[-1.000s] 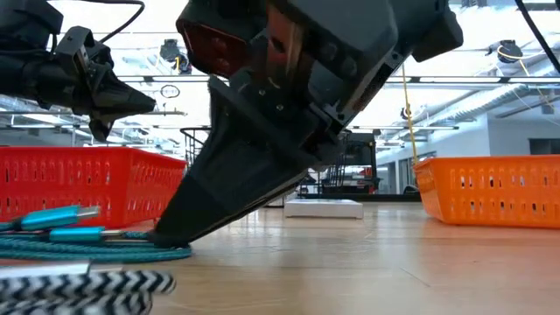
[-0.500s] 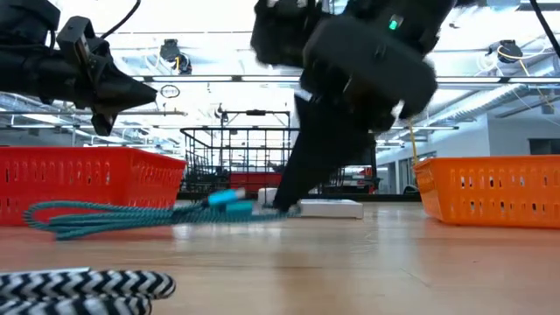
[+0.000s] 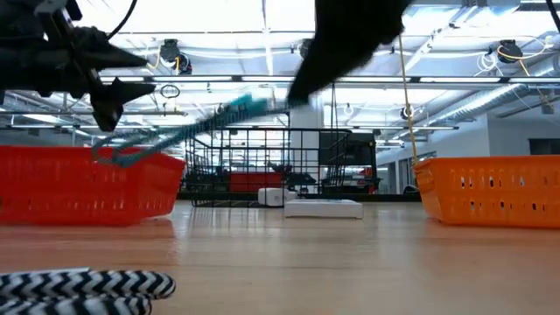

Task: Pick and place items into bin
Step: Put the blue charger cable into the red basket

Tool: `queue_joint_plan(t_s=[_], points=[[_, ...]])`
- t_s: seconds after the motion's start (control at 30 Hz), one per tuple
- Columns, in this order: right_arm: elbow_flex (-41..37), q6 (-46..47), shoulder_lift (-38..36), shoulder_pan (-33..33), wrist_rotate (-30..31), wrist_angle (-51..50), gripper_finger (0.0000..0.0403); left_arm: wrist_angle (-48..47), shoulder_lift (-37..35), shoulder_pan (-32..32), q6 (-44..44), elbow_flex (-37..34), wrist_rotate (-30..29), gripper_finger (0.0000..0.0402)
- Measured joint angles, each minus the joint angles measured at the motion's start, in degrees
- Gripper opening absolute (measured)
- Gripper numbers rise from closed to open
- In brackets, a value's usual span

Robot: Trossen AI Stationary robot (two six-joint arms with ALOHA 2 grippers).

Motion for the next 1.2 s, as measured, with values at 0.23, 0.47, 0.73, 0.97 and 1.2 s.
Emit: queue_joint_plan(t_s=[0.23,0.47,0.73,0.97,1.2], points=[[0.13,-6.19,-5.07,-2.95,4.73,2.36,0.0,2.21,-0.02,-0.02,-0.94,0.0,4.03,0.0236],[0.15,-9.15,-5.81,-5.29,4.53,3.15,0.0,1.8,0.0,-1.77,-0.93,0.0,4.07,0.0222],[0.15,-14.01,-5.83,-9.43,4.58,7.75,0.0,0.61,0.0,-4.39,-0.78,0.0,3.65,0.0212],[0.15,-17.07,-5.83,-12.85,4.67,11.6,0.0,0.68,0.0,-5.9,-0.79,0.0,3.48,0.0213],[0.15,-19.12,-5.83,-15.31,2.02,15.4,0.0,0.72,0.0,-6.44,-1.0,0.0,3.0,0.0214]])
